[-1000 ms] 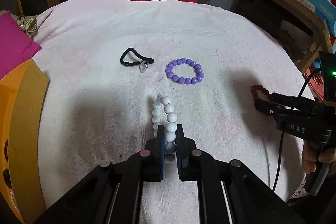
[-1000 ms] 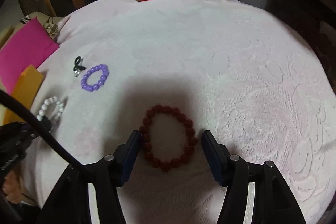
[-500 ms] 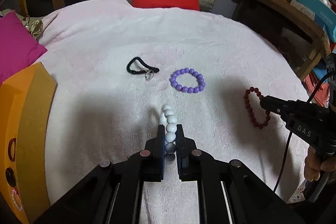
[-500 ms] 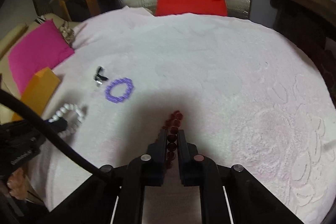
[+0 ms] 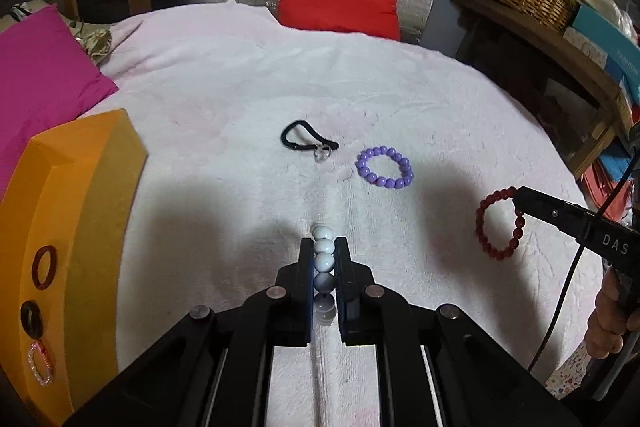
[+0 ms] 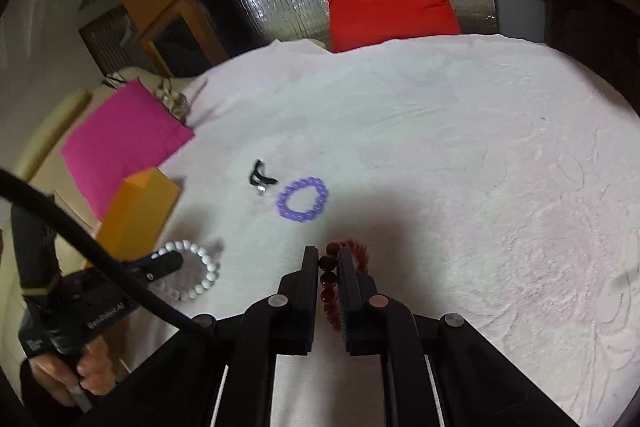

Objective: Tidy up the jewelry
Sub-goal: 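Carry the white bracelet with the left tool while the right tool carries the red bracelet to the box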

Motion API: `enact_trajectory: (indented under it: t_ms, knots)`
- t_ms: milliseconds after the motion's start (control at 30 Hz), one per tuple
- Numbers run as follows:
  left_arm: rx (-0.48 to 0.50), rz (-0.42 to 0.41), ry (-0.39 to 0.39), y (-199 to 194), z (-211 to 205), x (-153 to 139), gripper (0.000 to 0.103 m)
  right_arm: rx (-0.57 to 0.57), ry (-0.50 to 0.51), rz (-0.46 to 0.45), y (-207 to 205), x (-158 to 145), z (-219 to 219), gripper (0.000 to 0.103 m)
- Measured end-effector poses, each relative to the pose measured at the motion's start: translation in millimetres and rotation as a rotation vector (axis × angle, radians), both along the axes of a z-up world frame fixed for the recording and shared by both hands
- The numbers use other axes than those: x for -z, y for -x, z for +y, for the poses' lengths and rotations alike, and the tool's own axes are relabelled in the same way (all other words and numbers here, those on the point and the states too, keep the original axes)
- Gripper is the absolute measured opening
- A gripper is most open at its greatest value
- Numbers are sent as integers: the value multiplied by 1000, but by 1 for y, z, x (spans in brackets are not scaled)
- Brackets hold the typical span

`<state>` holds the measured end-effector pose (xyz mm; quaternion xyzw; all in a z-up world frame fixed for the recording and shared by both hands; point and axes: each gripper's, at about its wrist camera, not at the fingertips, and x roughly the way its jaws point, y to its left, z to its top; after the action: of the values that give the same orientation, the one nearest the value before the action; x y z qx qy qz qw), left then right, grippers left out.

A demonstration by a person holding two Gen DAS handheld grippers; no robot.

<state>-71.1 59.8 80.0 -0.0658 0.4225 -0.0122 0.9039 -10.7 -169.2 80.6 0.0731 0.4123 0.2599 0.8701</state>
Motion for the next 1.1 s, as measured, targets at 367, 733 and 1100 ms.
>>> enact_trajectory:
  t_ms: [367, 733, 1100]
  knots:
    - [-48, -34, 5, 20, 22, -12, 10, -23, -82, 3, 11, -18, 12, 10]
    - [-148, -119, 46, 37, 54, -37, 10, -95, -115, -21, 27, -45, 61, 10]
    - [-374, -165, 30, 85, 138, -50, 10, -273, -120, -64, 45, -85, 175, 10]
